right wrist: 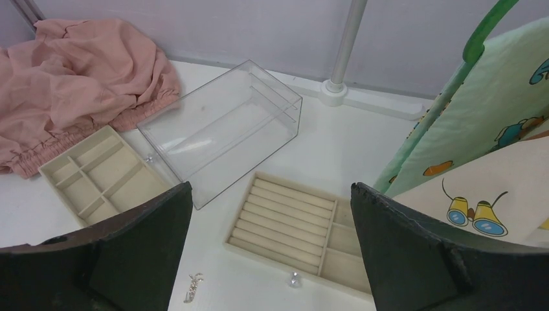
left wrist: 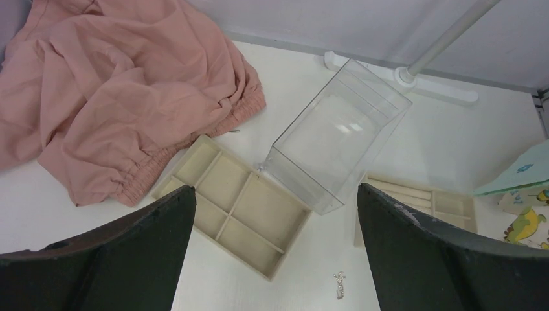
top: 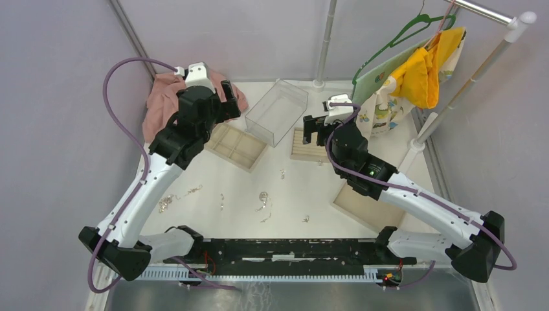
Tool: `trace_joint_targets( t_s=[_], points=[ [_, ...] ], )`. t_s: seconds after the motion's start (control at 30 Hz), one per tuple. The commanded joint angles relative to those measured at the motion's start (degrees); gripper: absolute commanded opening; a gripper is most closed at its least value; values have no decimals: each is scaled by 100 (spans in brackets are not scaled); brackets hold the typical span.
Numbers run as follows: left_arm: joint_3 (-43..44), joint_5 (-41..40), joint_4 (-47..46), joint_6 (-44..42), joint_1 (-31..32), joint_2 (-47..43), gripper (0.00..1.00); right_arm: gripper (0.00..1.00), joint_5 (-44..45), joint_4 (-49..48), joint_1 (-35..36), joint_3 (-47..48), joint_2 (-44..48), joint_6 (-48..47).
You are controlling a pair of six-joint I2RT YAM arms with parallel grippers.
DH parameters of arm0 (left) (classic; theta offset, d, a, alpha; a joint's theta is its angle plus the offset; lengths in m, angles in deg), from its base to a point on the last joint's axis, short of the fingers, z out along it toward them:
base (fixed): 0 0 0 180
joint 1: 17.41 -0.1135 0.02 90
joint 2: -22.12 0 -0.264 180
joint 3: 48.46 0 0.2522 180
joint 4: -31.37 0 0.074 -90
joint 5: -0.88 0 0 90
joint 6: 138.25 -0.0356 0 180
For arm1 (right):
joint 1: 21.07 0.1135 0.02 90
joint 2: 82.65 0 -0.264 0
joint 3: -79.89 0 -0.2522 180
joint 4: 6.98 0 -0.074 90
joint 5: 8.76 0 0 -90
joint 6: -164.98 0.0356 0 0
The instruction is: Organize the mixed jewelry
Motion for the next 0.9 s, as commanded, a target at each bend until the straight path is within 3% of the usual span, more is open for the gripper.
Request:
trace_joint_targets(
  t_s=[0.0,0.27,0.6,0.87],
  points=[
    [-228,-156,-389,97,22,-198,100,98,52,-192,12,73,18,-17],
    [-143,-264,-156,539,19,-305,100,98,-429,-35,12,240,-148,153],
    [-185,-287,-163,250,19,-382,100,98,-510,1,12,306,-285,290],
    [-560,916,-133,-319,115,-467,100,98,-627,695,4,564,-547,492]
  ],
)
